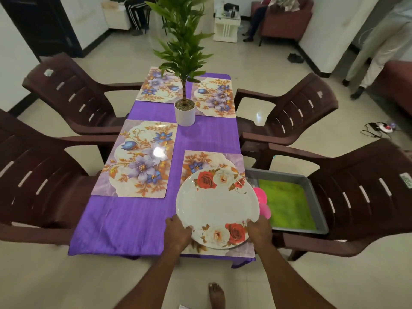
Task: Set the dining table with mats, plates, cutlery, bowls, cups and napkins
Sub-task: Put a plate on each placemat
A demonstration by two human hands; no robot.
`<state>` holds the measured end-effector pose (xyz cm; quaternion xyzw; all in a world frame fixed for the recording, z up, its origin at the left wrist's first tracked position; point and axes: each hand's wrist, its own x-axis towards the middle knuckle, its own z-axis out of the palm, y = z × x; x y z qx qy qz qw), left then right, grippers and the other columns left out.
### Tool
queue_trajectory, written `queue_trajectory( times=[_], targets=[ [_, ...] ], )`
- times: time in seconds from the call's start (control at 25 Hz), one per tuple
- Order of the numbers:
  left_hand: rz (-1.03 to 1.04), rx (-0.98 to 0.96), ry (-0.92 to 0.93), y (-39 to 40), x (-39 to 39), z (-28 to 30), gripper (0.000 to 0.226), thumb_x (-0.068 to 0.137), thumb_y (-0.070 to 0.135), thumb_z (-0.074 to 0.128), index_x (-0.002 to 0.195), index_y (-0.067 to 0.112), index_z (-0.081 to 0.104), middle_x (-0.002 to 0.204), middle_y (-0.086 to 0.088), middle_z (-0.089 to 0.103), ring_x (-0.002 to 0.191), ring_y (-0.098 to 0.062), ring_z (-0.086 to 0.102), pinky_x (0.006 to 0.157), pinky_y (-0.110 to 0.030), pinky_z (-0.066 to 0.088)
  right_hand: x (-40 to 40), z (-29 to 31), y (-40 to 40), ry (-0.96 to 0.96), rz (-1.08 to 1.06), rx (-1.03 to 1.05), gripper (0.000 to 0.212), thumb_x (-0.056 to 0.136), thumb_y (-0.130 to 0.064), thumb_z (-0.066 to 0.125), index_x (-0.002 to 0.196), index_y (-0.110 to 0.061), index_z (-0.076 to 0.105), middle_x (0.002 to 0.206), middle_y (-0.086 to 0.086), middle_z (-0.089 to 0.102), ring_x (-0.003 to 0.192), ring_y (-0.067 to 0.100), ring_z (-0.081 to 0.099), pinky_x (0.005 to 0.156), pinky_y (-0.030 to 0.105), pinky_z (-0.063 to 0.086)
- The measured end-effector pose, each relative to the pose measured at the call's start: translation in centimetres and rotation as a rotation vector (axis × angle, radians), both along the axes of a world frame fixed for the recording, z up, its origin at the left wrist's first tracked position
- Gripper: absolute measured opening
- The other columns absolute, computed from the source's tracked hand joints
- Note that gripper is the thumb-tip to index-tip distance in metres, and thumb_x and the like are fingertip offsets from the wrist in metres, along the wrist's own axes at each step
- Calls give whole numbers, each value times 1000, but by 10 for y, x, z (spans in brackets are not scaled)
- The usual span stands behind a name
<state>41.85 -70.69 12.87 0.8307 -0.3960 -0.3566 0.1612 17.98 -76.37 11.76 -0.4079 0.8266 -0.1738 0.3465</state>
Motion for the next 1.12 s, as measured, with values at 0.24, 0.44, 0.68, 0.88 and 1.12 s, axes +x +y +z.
queue_trajectory(
  times=[0.24, 0.44, 0.68, 0.88, 1.12],
  targets=[
    [146, -39, -74, -4, -6, 7, 18, 95, 28, 67, 100, 11, 66, 95, -2, 66, 83, -18, 61, 61, -26, 46, 11, 19, 0, 141, -61, 55, 20, 89, -7, 64, 106, 3, 68, 108, 22, 70, 95, 39, 68, 67, 34, 51],
    [326, 34, -24, -11, -4, 7, 13, 94, 24, 66, 89, 12, 68, 77, 1, 62, 63, -12, 55, 52, -23, 40, 18, 22, 3, 142, -110, 44, 21, 87, -5, 67, 106, 5, 68, 106, 23, 69, 94, 40, 68, 65, 33, 49],
    [400, 77, 92, -17, 1, 7, 14, 94, 27, 63, 95, 15, 68, 84, 1, 66, 69, -14, 57, 55, -24, 41, 12, 25, 1, 55, -206, 47, 26, 82, -13, 67, 105, 1, 66, 103, 23, 70, 93, 41, 66, 72, 38, 52],
    [388, -15, 241, -21, 8, 20, 11, 92, 24, 61, 92, 17, 70, 87, 0, 70, 80, -18, 65, 59, -26, 45, 1, 42, -10, -102, -312, -49, 15, 84, -15, 69, 86, 0, 69, 82, 19, 67, 78, 37, 60, 72, 38, 50],
    [381, -172, 254, -40, 38, 50, 12, 91, 19, 61, 87, 22, 72, 85, 4, 71, 81, -17, 64, 69, -34, 53, 34, 85, -25, -195, -291, -245, 11, 87, -9, 69, 90, 1, 69, 74, 12, 66, 62, 28, 59, 62, 32, 48]
  ],
)
